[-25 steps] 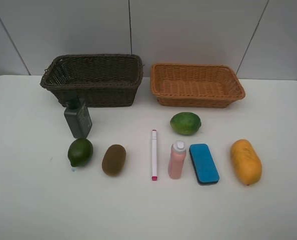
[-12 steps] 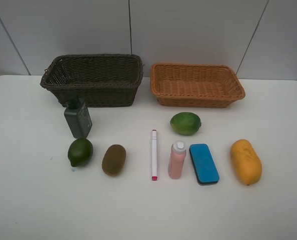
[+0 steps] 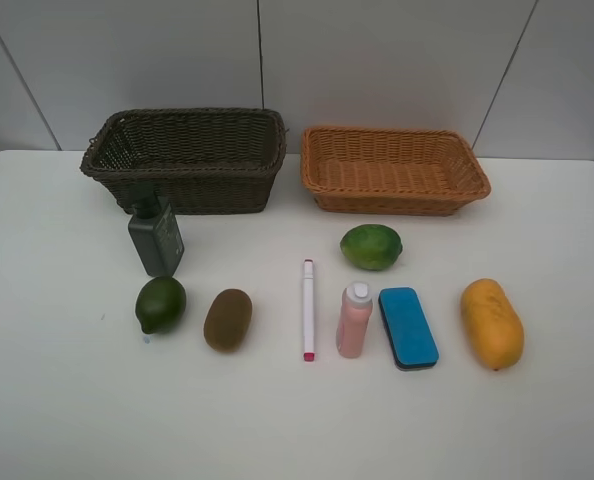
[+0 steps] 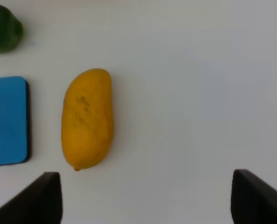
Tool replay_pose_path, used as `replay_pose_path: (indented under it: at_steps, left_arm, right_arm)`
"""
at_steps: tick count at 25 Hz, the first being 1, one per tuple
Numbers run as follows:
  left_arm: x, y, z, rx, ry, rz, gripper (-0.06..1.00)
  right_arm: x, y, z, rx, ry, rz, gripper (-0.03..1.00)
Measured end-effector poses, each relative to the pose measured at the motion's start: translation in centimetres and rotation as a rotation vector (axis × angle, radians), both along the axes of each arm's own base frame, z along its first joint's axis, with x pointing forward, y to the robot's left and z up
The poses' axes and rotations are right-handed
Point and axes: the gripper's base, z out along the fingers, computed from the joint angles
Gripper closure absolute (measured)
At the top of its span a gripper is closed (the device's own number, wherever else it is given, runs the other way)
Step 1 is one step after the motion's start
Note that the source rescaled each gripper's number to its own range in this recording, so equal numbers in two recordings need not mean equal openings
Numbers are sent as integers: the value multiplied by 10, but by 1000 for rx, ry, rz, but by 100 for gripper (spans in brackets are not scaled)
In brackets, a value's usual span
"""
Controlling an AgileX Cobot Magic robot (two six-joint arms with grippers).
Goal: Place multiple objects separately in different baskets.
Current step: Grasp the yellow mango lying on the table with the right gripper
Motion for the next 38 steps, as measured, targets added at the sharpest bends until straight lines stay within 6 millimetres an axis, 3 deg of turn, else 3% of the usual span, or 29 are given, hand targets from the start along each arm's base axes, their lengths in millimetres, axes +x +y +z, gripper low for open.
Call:
replay_pose_path:
  at_steps: [6, 12, 22, 38]
  left_arm:
    - [0, 0, 0, 0, 0, 0, -6]
    - [0, 0, 0, 0, 0, 0, -6]
    - [0, 0, 0, 0, 0, 0, -6]
    - [0, 0, 0, 0, 0, 0, -6]
  right_arm:
    - [31, 6, -13, 10, 141, 51, 12]
    - [55, 27, -27, 16, 187, 172, 12]
    - [97, 46, -72, 25, 354, 177, 12]
    - [129, 52, -122, 46, 458, 130, 12]
